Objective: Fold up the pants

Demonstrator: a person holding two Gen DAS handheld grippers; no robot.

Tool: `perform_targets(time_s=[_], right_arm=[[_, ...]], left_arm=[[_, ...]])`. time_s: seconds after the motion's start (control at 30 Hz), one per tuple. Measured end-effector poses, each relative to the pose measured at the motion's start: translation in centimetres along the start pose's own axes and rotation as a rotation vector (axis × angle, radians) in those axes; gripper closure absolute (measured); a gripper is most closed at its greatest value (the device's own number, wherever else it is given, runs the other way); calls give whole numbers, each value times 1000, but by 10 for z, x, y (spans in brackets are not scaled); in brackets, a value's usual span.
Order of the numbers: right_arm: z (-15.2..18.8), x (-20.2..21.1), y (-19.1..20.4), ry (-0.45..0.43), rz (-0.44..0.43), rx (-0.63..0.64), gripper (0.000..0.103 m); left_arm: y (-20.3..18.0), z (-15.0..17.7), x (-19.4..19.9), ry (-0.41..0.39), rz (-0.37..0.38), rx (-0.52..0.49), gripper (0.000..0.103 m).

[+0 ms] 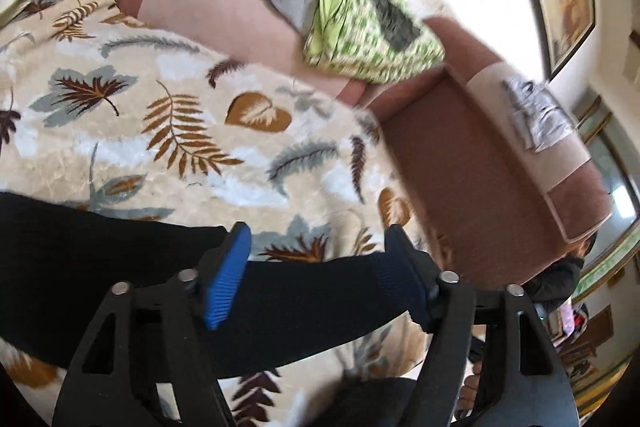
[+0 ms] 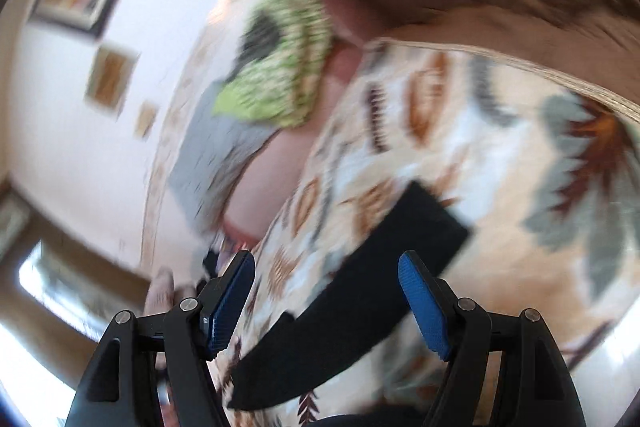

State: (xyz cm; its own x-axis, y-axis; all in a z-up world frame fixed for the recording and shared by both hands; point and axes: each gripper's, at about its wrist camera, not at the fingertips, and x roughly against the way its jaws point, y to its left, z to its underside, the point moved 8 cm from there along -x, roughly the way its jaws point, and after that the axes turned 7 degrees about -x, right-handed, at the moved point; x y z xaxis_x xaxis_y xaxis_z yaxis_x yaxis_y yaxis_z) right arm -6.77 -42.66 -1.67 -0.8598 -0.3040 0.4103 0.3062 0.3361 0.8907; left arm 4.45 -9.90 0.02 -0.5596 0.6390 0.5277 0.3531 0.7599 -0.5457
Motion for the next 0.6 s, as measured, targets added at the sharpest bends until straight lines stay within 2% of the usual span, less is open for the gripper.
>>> perform_targets(time_s=[0.13,0.2,0.27,0.4,0.5,0.6], right_arm=[[-23,-12,-47,57,18,-199,30],[-24,-24,-66,109,17,-286,30],[-18,-40,-80,183,35,-335,30],[-17,-58,-75,231,75,-250,29],[-18,-67,-72,242,95,-211,25],[-19,-71,-71,235,91,-193,23]], left_arm=[[3,25,-27,21,-61,-48,33],[5,32,-39,56,-80,-34,33],[-3,33,-43,48,-83,-70,33],[-6,43,-55,84,-74,-138,33],[10,50,-66,151,-40,-84,33],[16,48,-64,143,-20,-45,33]])
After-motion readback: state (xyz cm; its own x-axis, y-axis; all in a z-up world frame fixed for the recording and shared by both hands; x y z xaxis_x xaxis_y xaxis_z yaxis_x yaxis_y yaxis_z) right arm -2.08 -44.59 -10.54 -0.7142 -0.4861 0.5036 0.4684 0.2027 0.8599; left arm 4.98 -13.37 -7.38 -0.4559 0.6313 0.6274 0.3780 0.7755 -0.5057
